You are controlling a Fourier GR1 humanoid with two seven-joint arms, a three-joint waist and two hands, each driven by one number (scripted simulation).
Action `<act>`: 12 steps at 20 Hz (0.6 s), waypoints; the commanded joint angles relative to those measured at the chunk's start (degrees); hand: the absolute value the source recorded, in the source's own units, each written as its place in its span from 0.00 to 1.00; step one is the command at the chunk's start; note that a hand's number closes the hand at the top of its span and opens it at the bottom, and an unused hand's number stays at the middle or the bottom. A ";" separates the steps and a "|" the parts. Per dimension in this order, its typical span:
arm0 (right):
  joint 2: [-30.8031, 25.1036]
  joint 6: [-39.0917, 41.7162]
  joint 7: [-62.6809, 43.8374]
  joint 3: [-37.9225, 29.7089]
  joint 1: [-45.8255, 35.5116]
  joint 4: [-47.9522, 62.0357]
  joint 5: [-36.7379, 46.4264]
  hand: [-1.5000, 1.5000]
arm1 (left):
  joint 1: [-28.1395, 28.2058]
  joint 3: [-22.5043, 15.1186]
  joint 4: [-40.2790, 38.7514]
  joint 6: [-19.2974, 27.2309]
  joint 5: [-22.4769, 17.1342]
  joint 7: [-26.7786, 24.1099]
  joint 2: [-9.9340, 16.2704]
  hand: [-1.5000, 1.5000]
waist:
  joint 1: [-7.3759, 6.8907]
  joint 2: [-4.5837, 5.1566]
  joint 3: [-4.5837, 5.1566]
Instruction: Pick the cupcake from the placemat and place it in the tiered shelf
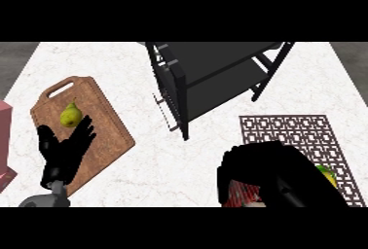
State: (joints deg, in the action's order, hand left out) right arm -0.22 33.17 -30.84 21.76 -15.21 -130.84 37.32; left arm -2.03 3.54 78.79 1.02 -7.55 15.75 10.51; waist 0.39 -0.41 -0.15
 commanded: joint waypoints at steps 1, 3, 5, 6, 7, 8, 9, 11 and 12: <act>0.21 -1.03 -12.98 -4.87 -12.70 -1.10 -6.93 1.00 | 1.64 -0.13 1.15 -1.73 -0.41 0.86 0.92 0.50 | -0.99 0.30 0.23; 0.22 2.62 -19.85 -8.91 -17.75 -2.42 -10.46 1.00 | 2.42 -0.08 1.96 -1.76 -0.37 2.21 1.43 0.50 | -0.85 0.18 0.25; 0.22 2.88 -19.75 -15.50 -25.14 3.89 -14.14 1.00 | 0.09 0.26 1.73 -1.27 -0.80 4.23 1.21 0.50 | -0.90 0.33 0.22; 0.22 1.70 -26.38 -13.91 -28.13 2.48 -16.28 1.00 | -0.18 0.17 -1.03 -1.60 -0.41 1.18 0.41 0.50 | -0.58 0.22 0.28; 0.22 4.16 -25.60 -18.90 -30.57 5.03 -17.46 1.00 | -0.71 -0.63 -2.29 0.30 1.32 0.36 -0.87 0.50 | -0.37 0.30 0.26; 0.22 2.80 -26.05 -20.65 -34.59 8.01 -17.75 1.00 | -1.27 0.63 -1.24 -0.13 0.44 1.90 0.56 0.50 | -0.59 0.28 0.25; -0.33 3.41 -26.64 -23.17 -36.95 8.82 -18.63 1.00 | 0.05 -1.24 3.09 1.17 0.95 4.79 -0.80 0.50 | -0.69 0.15 0.20; -2.25 1.04 -22.93 -27.08 -42.39 16.77 -18.76 1.00 | -1.05 0.40 0.56 0.22 0.64 3.51 0.69 0.50 | -0.89 0.36 0.21; -2.64 0.68 -25.04 -27.26 -45.75 18.54 -18.34 1.00 | 0.48 -0.36 -0.37 -0.70 0.63 1.25 -0.33 0.50 | -0.87 0.31 0.24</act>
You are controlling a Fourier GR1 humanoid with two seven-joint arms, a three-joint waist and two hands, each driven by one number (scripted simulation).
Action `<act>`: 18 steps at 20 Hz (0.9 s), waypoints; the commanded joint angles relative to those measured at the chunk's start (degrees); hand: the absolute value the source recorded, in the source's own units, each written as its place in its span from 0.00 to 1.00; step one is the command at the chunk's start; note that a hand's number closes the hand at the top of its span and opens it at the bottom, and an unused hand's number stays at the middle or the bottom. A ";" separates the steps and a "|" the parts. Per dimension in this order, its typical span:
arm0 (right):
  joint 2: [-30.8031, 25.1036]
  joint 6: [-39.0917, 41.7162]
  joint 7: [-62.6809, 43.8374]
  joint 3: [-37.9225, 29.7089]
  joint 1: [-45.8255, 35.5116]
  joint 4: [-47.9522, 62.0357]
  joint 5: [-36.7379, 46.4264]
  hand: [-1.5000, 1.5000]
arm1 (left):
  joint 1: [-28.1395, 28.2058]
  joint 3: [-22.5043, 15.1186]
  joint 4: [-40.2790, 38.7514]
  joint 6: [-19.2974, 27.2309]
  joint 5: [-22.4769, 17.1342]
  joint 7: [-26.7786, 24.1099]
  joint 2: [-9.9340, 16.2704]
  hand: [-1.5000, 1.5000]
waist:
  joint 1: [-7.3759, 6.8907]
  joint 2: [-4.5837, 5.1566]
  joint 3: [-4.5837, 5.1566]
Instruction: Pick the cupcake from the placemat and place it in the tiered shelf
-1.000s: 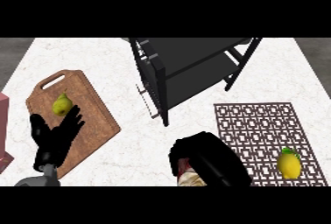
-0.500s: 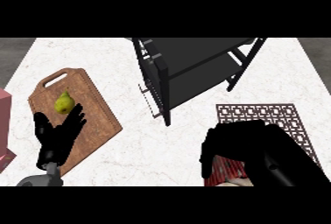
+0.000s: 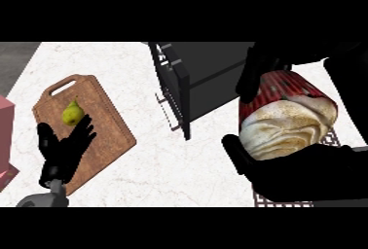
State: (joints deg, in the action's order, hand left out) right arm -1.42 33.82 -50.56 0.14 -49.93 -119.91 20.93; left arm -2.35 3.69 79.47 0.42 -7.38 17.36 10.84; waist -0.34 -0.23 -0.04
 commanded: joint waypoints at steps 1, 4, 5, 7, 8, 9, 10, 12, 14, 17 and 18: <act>-1.74 -1.57 -2.90 -5.69 -11.40 11.06 -0.67 1.00 | -3.47 0.71 -3.05 0.08 -0.59 1.83 -0.31 0.50 | 0.02 0.28 0.12; -5.69 -0.66 -0.18 -9.07 -17.13 18.49 -2.32 1.00 | -0.08 -0.21 -1.32 0.54 0.57 -0.14 -1.24 0.50 | -0.29 0.25 0.10; -8.00 -0.90 3.42 -10.44 -16.40 20.46 -1.52 1.00 | -0.85 -1.16 1.22 1.25 1.01 2.47 -1.45 0.50 | -0.29 0.28 0.07; -8.43 -0.69 4.02 -9.93 -17.65 24.14 -2.00 1.00 | -2.02 0.19 -3.24 0.37 1.14 -0.02 -0.70 0.50 | -0.06 0.31 0.09; -10.90 0.02 8.36 -11.74 -17.71 27.00 -2.51 1.00 | 1.47 -0.63 0.95 0.33 0.44 1.51 -1.43 0.50 | -0.47 0.32 0.06; -8.45 -2.39 8.26 -8.43 -18.61 28.60 -0.04 1.00 | 1.85 0.20 -0.63 -1.16 -0.27 -0.61 -0.92 0.50 | -0.53 0.33 0.09; -9.39 -1.60 8.07 -8.75 -19.51 30.15 -0.55 1.00 | -1.24 0.40 -1.65 -0.55 0.00 1.03 -0.73 0.50 | -0.24 0.32 0.08; -13.09 -0.24 16.44 -10.12 -17.92 34.71 -0.63 1.00 | -0.69 -0.58 2.13 -0.24 0.11 3.35 -0.91 0.50 | -0.57 0.41 0.05; -11.58 -1.05 16.60 -7.06 -18.55 36.58 0.91 1.00 | -0.61 -0.32 0.15 0.03 0.75 2.00 -1.22 0.50 | -0.39 0.33 0.07; -11.30 -3.63 21.52 -5.88 -21.11 43.75 3.34 1.00 | 1.72 -0.92 2.49 -1.24 0.29 2.06 -1.17 0.50 | -0.82 0.38 0.07; -13.12 -4.05 24.56 -6.30 -22.36 46.66 4.35 1.00 | 0.66 0.25 2.73 -1.39 -0.04 1.78 -0.17 0.50 | -0.84 0.43 0.07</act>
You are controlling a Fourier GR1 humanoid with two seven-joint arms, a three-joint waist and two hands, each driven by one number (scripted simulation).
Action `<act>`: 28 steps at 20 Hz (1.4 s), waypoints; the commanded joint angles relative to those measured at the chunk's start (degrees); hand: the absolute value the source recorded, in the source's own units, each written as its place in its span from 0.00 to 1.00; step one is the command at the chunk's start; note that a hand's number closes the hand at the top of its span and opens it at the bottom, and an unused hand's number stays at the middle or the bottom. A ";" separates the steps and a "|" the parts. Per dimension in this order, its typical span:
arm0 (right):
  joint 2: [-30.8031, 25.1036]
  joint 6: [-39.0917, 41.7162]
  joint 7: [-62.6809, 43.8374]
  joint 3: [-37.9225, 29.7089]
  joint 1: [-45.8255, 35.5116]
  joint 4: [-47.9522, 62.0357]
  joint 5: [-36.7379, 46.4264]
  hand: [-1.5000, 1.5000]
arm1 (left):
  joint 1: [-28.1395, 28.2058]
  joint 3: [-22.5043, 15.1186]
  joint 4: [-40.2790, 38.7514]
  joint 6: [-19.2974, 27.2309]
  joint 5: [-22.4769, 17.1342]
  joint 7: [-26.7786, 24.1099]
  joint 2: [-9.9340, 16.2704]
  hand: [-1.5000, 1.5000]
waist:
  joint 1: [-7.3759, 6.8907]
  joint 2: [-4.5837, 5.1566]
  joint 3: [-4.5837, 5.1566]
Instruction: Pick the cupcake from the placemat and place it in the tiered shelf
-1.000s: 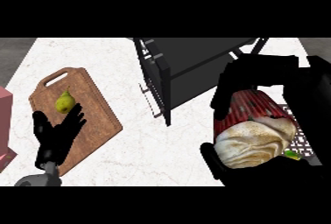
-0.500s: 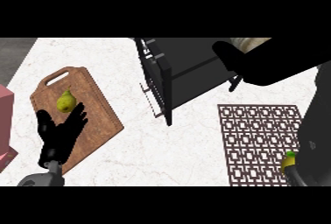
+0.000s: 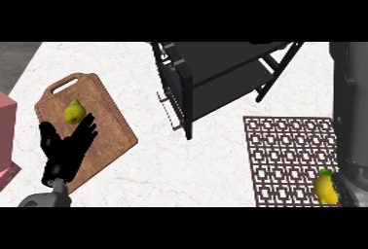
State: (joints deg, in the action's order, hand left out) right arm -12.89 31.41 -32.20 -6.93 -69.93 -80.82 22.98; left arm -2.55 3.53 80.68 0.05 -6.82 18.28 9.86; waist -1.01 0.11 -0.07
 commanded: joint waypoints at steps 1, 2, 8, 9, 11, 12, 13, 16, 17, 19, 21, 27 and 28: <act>1.23 -3.11 4.39 3.11 -0.43 4.19 3.16 1.00 | 0.12 1.81 -6.03 -2.22 -0.81 -4.09 0.45 0.50 | 0.41 0.07 0.13; 0.27 -6.57 9.15 2.93 -1.95 10.83 6.17 1.00 | 0.72 -0.88 1.28 0.73 0.70 1.02 -1.07 0.50 | -0.37 0.19 0.10; 2.52 -12.06 13.82 4.74 -2.29 17.41 9.39 1.00 | -2.46 0.59 -1.98 0.11 0.58 0.71 -0.30 0.50 | 0.11 0.12 0.11; 1.03 -11.97 14.86 3.58 -6.07 21.30 9.60 1.00 | 2.06 -0.28 -2.49 -0.79 1.57 -3.39 -0.83 0.50 | -0.41 0.22 0.13; 1.04 -14.50 19.35 4.35 -4.61 25.66 11.42 1.00 | -0.65 1.68 -2.97 -2.02 -0.63 -1.13 0.61 0.50 | -0.45 0.32 0.12; 1.89 -15.22 17.83 3.53 -5.83 25.78 10.93 1.00 | 0.37 -0.08 -3.05 0.52 1.49 -2.29 -1.96 0.50 | -0.17 0.18 0.11; 1.78 -16.45 21.07 4.27 -2.01 24.41 11.41 1.00 | -0.98 1.32 -2.84 -1.38 -0.10 -1.36 -0.14 0.50 | 0.15 0.11 0.10; 1.18 -17.29 23.64 2.94 -6.78 30.71 11.53 1.00 | 0.14 -1.04 -0.67 0.81 2.58 0.15 -1.53 0.50 | -0.22 0.14 0.09; 0.44 -16.89 25.36 2.08 -6.59 31.27 10.67 1.00 | 1.15 1.38 -1.71 -1.75 0.27 -0.86 0.50 0.50 | -0.22 0.15 0.10; 1.23 -15.58 25.41 2.25 -6.43 30.52 9.79 1.00 | 0.80 0.85 -3.97 -0.82 1.06 -3.18 -1.34 0.50 | 0.20 0.06 0.10; 0.79 -18.45 29.56 2.30 -5.47 34.34 11.22 1.00 | -2.10 1.67 -6.99 -1.78 0.79 -3.38 -0.40 0.50 | 0.09 0.25 0.11; -0.24 -17.11 29.83 6.07 -7.18 35.30 15.19 1.00 | 0.97 1.87 -2.82 -2.82 0.46 -2.49 0.73 0.50 | -0.27 0.22 0.11; -1.42 -15.62 30.91 4.61 -6.40 35.65 13.74 1.00 | 0.75 0.91 -0.47 -0.87 0.89 0.67 -0.66 0.50 | 0.00 0.09 0.08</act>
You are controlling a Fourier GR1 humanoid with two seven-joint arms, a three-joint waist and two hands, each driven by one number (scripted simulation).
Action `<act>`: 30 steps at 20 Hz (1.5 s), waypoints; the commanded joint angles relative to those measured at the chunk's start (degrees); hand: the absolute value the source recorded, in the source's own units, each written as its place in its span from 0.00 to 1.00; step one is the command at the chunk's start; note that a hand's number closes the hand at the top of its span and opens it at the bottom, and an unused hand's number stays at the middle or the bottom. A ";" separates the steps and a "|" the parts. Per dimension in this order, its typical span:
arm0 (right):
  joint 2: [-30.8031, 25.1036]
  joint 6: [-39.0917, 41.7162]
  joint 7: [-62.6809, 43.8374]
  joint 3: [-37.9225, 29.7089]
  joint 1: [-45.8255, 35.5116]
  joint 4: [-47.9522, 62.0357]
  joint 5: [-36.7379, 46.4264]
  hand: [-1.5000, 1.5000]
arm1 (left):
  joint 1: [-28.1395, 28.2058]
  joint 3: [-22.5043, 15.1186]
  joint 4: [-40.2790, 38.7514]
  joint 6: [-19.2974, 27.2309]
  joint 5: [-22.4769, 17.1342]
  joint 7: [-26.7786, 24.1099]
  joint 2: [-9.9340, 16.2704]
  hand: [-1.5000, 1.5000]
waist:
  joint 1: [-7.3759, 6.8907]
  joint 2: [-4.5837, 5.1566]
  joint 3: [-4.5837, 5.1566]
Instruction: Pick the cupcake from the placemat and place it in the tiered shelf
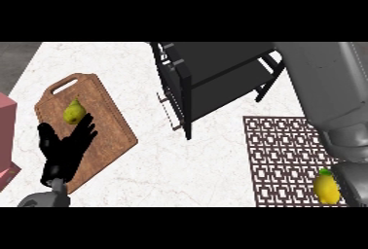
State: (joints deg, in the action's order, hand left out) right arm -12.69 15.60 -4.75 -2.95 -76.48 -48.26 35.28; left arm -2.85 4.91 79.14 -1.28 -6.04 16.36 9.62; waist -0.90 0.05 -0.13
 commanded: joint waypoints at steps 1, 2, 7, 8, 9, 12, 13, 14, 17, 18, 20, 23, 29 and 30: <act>0.72 -2.02 -1.28 -4.19 -0.38 1.86 -2.73 1.00 | 0.41 -0.35 1.79 0.88 0.26 3.46 -0.08 0.50 | 0.05 0.03 0.12; 0.65 -2.84 -3.74 -7.97 -2.15 1.88 -5.61 1.00 | -0.66 0.91 1.09 -1.04 -1.11 2.72 1.49 0.50 | 0.03 0.03 0.12; 4.11 -6.44 -9.05 -10.82 -4.92 2.78 -8.37 0.00 | -0.48 1.11 -1.15 -0.34 -0.76 1.95 0.44 0.50 | 0.01 0.06 0.16; 3.27 -3.72 -9.35 -12.01 -0.83 -1.27 -11.05 0.00 | 2.70 0.92 -0.81 -1.44 -0.66 -0.45 0.54 0.50 | 0.75 -0.26 0.13; 3.48 -7.13 -7.15 -14.43 -3.77 3.83 -11.74 0.00 | 1.24 -0.26 2.19 -0.23 -0.33 2.55 -0.19 0.50 | -0.49 0.16 0.12; 2.79 -6.19 -7.33 -17.80 -3.66 4.19 -15.91 0.00 | 1.12 0.25 -0.48 -0.70 -0.21 0.58 -0.17 0.50 | 0.00 0.13 0.14; 4.08 -6.72 -9.33 -18.24 -4.55 3.59 -16.95 0.00 | 1.52 1.02 0.55 -1.23 -1.39 2.50 0.52 0.50 | 0.01 -0.01 0.13; 2.87 -6.69 -10.08 -20.00 -5.65 3.72 -18.51 0.00 | 0.76 -0.42 -1.55 -0.30 0.39 -0.36 -1.20 0.50 | 0.29 0.06 0.15; 2.12 -8.77 -11.77 -22.88 -6.70 4.92 -21.18 0.00 | -2.34 0.55 -2.23 0.79 0.42 1.92 -0.57 0.50 | 0.44 0.09 0.14; 1.51 -10.18 -11.49 -23.18 -5.21 3.18 -21.21 0.00 | -0.63 -0.82 -1.34 1.96 1.46 1.75 -2.17 0.50 | 0.64 -0.05 0.13; -1.43 -11.64 -11.91 -24.73 -6.35 2.80 -21.76 0.00 | -2.31 0.54 -4.61 1.84 1.76 -0.92 -1.39 0.50 | 0.88 0.08 0.16; -5.93 -15.83 -10.99 -24.92 -6.71 6.44 -18.82 0.00 | 0.72 -1.35 1.50 1.95 2.35 1.69 -1.60 0.50 | -0.15 0.14 0.13; -13.98 -18.93 -11.21 -30.26 -6.92 12.21 -20.78 0.00 | -0.36 -0.66 -1.77 0.23 0.90 -0.17 -2.13 0.50 | -0.52 0.59 0.15; -14.80 -19.41 -11.61 -30.75 -5.85 11.67 -21.09 0.00 | -0.27 3.33 -1.09 -3.09 -2.57 1.23 2.32 0.50 | -0.42 0.39 0.14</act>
State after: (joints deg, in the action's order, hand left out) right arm -23.00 -1.94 -16.00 -30.83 -82.53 -39.01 15.31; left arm -3.85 5.90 78.60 -1.67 -6.16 16.96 9.49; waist -1.07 0.30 -0.12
